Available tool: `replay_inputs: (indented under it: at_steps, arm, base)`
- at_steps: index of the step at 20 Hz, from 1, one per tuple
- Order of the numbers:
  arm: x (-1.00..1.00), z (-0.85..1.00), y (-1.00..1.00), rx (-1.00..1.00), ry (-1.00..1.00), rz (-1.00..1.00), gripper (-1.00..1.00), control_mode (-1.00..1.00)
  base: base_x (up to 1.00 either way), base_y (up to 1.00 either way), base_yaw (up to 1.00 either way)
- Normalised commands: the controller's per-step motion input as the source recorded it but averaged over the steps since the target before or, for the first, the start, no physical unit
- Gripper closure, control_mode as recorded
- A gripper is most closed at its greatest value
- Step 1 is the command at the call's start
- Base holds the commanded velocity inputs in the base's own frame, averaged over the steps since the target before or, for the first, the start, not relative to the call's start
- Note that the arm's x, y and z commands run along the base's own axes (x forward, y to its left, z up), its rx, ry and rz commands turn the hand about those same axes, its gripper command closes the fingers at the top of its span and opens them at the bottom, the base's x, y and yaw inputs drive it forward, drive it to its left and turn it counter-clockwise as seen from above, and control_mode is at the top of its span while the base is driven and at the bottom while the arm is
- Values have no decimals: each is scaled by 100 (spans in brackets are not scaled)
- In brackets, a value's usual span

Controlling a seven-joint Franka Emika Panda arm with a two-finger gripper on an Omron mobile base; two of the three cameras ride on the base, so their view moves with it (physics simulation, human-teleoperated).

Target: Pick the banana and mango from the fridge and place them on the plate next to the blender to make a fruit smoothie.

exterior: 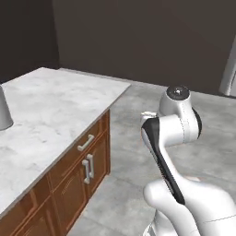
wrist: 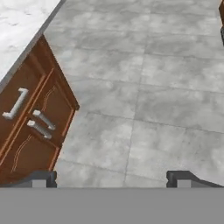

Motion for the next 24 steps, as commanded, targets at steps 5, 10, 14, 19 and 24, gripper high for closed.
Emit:
replay_inputs:
  at_steps: [5,10,14,19,24]
  arm:
    - [0,0,0,0,0,0,-100,100]
    - [0,0,0,0,0,0,-100,100]
    - [0,0,0,0,0,0,-100,100]
    - [0,0,0,0,0,0,-100,100]
    - [0,0,0,0,0,0,-100,100]
  base:
    - [1,-66,-72]
    - [48,-77,-50]
    - [97,-62,-29]
    - [100,18,-3]
    - [100,25,0]
